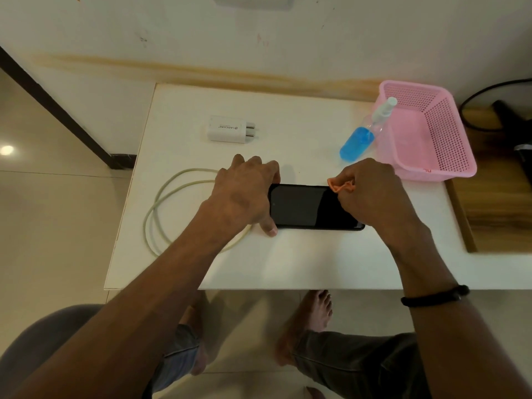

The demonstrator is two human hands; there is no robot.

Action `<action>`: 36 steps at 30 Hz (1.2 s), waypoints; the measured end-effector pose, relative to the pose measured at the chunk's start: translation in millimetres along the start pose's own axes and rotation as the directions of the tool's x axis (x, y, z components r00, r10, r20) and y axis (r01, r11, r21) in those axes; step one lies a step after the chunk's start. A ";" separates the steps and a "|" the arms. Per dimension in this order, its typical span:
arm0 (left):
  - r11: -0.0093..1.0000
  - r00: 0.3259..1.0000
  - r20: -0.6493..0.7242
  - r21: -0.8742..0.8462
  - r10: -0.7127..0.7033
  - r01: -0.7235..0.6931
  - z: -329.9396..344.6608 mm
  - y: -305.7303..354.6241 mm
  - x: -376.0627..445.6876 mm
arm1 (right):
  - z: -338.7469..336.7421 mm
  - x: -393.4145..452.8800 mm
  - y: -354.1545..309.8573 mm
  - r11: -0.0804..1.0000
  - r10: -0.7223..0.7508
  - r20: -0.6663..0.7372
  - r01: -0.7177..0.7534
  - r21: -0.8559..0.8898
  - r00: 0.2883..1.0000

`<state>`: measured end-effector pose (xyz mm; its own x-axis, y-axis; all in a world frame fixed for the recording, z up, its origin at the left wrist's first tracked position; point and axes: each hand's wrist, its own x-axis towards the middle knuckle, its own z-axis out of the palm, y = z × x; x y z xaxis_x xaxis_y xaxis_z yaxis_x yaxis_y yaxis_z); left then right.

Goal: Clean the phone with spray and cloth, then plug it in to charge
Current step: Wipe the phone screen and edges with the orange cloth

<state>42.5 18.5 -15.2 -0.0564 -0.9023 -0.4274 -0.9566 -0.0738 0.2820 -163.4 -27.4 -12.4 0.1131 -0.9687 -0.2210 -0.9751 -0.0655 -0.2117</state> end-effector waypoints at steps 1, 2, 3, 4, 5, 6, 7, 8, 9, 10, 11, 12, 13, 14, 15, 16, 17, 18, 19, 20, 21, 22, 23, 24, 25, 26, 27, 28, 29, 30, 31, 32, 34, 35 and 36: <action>1.000 1.000 -0.005 -0.002 -0.006 0.006 0.3 0.1 0.1 | 0.6 1.0 0.0 1.000 -0.005 -0.001 0.005 -0.011 1.000; 1.000 1.000 -0.009 -0.003 -0.014 0.014 0.8 0.4 0.1 | 0.6 1.1 0.1 1.000 -0.012 0.000 0.012 -0.020 1.000; 1.000 1.000 -0.014 -0.004 -0.022 0.022 1.0 0.8 0.4 | -0.5 0.6 0.1 0.999 -0.018 0.006 0.019 -0.030 1.000; 1.000 0.999 -0.018 -0.005 -0.027 0.027 1.3 1.4 0.6 | -1.4 -0.5 0.3 0.999 -0.024 0.015 0.024 -0.033 1.000; 1.000 0.999 -0.021 -0.004 -0.031 0.031 1.4 2.0 0.6 | -1.9 -1.8 0.8 0.999 -0.027 0.021 0.028 -0.024 0.999; 0.999 0.999 -0.024 -0.002 -0.036 0.036 1.5 2.5 0.4 | -2.3 -3.4 1.5 0.999 -0.031 0.025 0.032 -0.002 0.999; 0.999 0.999 -0.026 -0.001 -0.041 0.041 1.5 2.7 0.2 | -2.8 -5.1 2.3 0.999 -0.038 0.027 0.037 0.029 0.999; 0.999 0.999 -0.027 0.000 -0.046 0.046 1.7 3.0 0.2 | -3.2 -7.2 3.1 0.997 -0.044 0.031 0.041 0.068 0.999; 0.999 0.998 -0.029 0.002 -0.050 0.050 2.0 3.0 0.1 | -3.4 -9.2 3.4 0.992 -0.050 0.039 0.046 0.115 0.998; 0.999 0.998 -0.030 0.004 -0.053 0.053 2.3 3.3 -0.2 | -3.3 -11.5 3.2 0.986 -0.063 0.053 0.054 0.159 0.997; 0.998 0.998 -0.031 0.007 -0.056 0.056 2.2 3.6 -0.5 | -3.1 -13.7 2.7 0.980 -0.083 0.076 0.067 0.190 0.994; 0.998 0.998 -0.031 0.009 -0.058 0.059 2.2 4.0 -0.7 | -2.7 -15.8 1.8 0.975 -0.106 0.104 0.083 0.205 0.989; 0.998 0.998 -0.030 0.010 -0.060 0.060 2.0 4.2 -0.6 | -1.9 -17.7 1.6 0.973 -0.131 0.134 0.101 0.207 0.982; 0.998 0.998 -0.028 0.009 -0.061 0.061 2.2 4.4 -0.6 | -0.9 -20.1 1.4 0.973 -0.154 0.165 0.121 0.196 0.974; 0.998 0.998 -0.027 0.008 -0.061 0.061 2.4 4.5 -0.6 | -0.1 -22.6 1.2 0.975 -0.175 0.199 0.142 0.172 0.964; 0.998 0.998 -0.027 0.007 -0.060 0.060 2.7 4.7 -0.8 | 0.8 -25.2 0.8 0.976 -0.194 0.232 0.164 0.142 0.953; 0.998 0.998 -0.030 0.006 -0.060 0.060 2.9 4.6 -1.0 | 1.5 -27.2 0.7 0.975 -0.212 0.263 0.186 0.119 0.941; 0.998 0.998 -0.033 0.005 -0.060 0.060 3.0 4.7 -1.1 | 1.7 -28.7 0.5 0.974 -0.223 0.291 0.199 0.108 0.931; 0.998 0.998 -0.034 0.005 -0.059 0.059 2.9 4.7 -1.3 | 1.4 -29.6 0.7 0.973 -0.227 0.316 0.202 0.111 0.921; 0.998 0.998 -0.033 0.005 -0.057 0.057 2.7 4.7 -1.6 | 0.5 -30.3 1.5 0.972 -0.230 0.341 0.198 0.126 0.912; 0.999 0.998 -0.031 0.006 -0.052 0.053 2.3 4.6 -1.7 | -1.1 -30.4 3.1 0.970 -0.237 0.373 0.196 0.146 0.897; 0.999 0.999 -0.026 0.008 -0.048 0.048 2.1 4.5 -1.9 | -3.6 -30.9 5.2 0.965 -0.254 0.415 0.202 0.165 0.874; 0.999 0.999 -0.018 0.007 -0.043 0.043 1.8 4.1 -2.0 | -7.1 -31.6 7.8 0.958 -0.280 0.461 0.214 0.192 0.842; 0.999 0.999 -0.009 0.005 -0.040 0.040 1.3 3.9 -2.0 | -11.8 -32.2 10.9 0.945 -0.315 0.493 0.224 0.237 0.811; 0.999 0.999 0.001 0.004 -0.038 0.038 0.7 3.6 -2.1 | -17.1 -32.3 14.4 0.930 -0.345 0.494 0.221 0.293 0.798; 0.999 0.999 0.011 0.006 -0.036 0.036 0.1 3.5 -2.2 | -22.2 -31.7 17.2 0.912 -0.356 0.454 0.199 0.358 0.817; 0.999 0.999 0.017 0.013 -0.034 0.034 -0.3 3.7 -2.2 | -26.9 -30.3 20.1 0.890 -0.332 0.377 0.156 0.428 0.865; 0.999 0.999 0.021 0.022 -0.033 0.032 -0.5 4.1 -2.3 | -29.8 -28.1 23.0 0.858 -0.272 0.273 0.104 0.504 0.923; 0.999 0.999 0.023 0.031 -0.033 0.032 -0.4 4.4 -2.5 | -30.8 -25.6 26.3 0.822 -0.178 0.163 0.055 0.567 0.970; 0.999 0.999 0.025 0.036 -0.033 0.032 -0.2 4.6 -2.7 | -30.2 -23.3 28.9 0.798 -0.073 0.060 0.022 0.603 0.995; 0.999 0.999 0.026 0.037 -0.032 0.031 0.0 4.7 -2.8 | -28.4 -21.1 30.8 0.797 0.016 -0.029 0.005 0.604 0.999; 0.999 0.999 0.027 0.037 -0.031 0.030 0.3 4.6 -2.9 | -25.6 -19.2 32.7 0.818 0.080 -0.098 -0.009 0.574 0.992; 0.999 0.999 0.032 0.033 -0.031 0.029 0.7 4.3 -2.9 | -17.6 -16.8 33.2 0.890 0.137 -0.162 -0.050 0.453 0.977; 0.999 0.999 0.034 0.033 -0.031 0.030 0.7 4.2 -2.7 | -13.7 -15.8 32.8 0.920 0.144 -0.161 -0.072 0.386 0.976; 0.999 0.999 0.035 0.037 -0.032 0.030 0.6 4.1 -2.8 | -9.9 -14.8 31.3 0.940 0.142 -0.144 -0.088 0.330 0.979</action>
<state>38.5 20.9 -13.4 -0.0359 -0.8843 -0.4656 -0.9677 -0.0857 0.2372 -197.4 -17.5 -6.3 -0.0554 -0.9925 -0.1091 -0.8638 0.1025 -0.4934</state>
